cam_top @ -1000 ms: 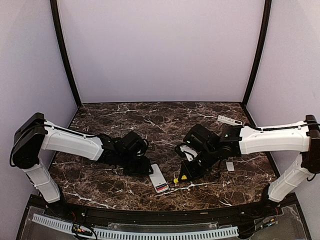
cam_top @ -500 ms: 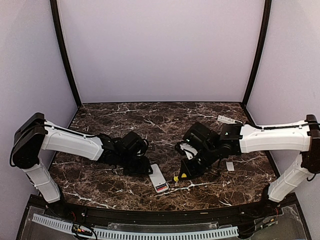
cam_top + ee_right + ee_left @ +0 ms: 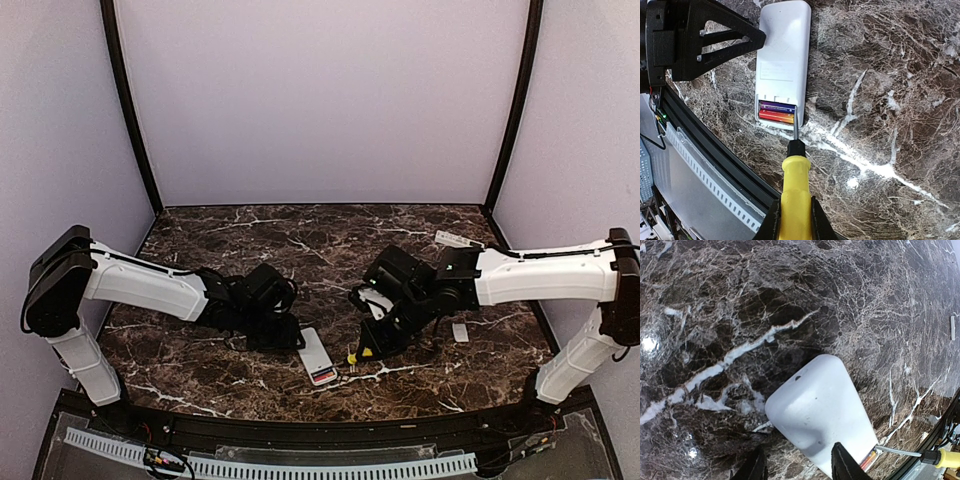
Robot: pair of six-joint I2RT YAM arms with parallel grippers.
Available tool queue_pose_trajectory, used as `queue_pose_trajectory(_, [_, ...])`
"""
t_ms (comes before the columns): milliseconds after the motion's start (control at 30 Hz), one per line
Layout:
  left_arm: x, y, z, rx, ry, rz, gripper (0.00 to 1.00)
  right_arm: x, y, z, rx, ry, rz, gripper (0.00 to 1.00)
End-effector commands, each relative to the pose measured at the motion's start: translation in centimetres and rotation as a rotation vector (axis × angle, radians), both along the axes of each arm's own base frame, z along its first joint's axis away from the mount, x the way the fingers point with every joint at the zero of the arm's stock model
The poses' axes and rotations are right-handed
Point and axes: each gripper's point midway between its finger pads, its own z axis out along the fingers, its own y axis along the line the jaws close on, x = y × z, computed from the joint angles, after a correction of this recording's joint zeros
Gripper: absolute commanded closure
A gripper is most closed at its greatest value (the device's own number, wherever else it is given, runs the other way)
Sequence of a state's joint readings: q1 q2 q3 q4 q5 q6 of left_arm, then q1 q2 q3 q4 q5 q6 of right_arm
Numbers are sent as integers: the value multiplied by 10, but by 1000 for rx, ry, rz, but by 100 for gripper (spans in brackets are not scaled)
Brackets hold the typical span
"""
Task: Unload the batteries from the remote control
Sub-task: Hold the remote control without the battery cover at the center of the board.
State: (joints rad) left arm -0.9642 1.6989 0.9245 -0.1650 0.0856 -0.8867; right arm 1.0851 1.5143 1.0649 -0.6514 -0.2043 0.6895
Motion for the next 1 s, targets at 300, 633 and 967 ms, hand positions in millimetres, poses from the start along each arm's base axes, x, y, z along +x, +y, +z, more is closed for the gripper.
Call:
queue_pose_trajectory(300, [-5, 5, -13, 19, 28, -3, 62, -3, -2, -13, -46, 24, -23, 100])
queue_pose_trajectory(633, [-7, 2, -17, 6, 44, -7, 69, -5, -2, -19, -14, 81, -100, 100])
queue_pose_trajectory(967, [-10, 1, -21, -4, 59, -7, 75, 3, -5, -9, 123, 121, -206, 100])
